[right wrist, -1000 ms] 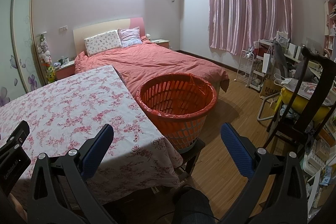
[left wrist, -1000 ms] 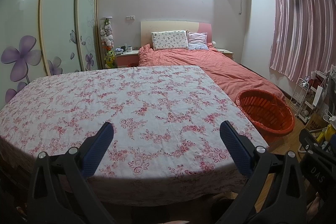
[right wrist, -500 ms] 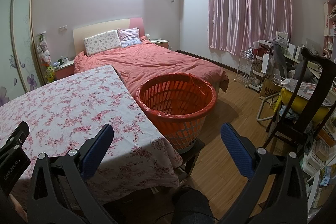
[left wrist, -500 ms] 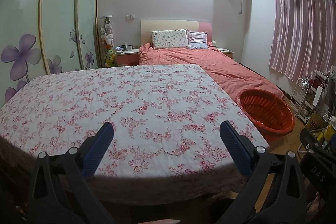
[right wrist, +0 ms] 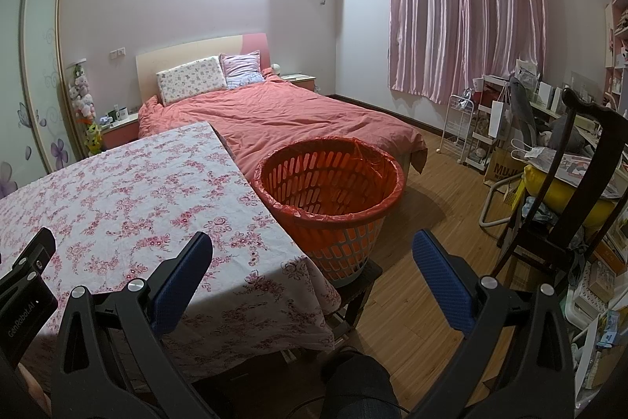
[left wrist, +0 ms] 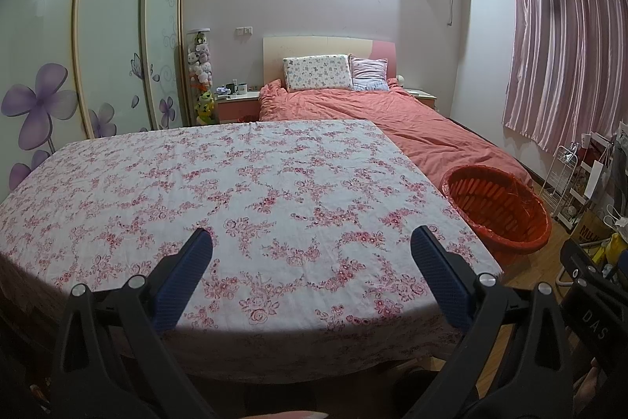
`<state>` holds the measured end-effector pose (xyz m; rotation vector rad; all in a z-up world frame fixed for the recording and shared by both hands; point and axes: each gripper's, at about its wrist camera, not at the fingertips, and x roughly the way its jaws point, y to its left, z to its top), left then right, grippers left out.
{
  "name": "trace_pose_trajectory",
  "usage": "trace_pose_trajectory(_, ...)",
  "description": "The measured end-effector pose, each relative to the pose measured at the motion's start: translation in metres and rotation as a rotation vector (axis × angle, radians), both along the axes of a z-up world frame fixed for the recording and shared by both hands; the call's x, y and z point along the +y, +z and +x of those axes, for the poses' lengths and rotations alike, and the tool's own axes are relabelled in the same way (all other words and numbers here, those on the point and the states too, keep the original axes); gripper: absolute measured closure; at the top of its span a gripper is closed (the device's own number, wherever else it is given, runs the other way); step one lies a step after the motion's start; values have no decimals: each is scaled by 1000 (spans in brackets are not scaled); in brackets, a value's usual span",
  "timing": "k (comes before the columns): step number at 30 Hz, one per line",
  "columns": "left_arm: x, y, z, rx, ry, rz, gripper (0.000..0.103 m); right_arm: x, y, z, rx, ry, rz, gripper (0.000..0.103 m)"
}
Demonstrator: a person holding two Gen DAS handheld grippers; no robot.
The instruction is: Collect trash
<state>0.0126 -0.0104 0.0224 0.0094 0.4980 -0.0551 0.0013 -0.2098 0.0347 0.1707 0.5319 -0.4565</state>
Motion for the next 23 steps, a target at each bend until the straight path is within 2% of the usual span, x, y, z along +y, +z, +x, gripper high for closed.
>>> trace_pose_trajectory(23,0,-6,-3,5,-1,-4,4,-1,0,-1,0,0,-1,2)
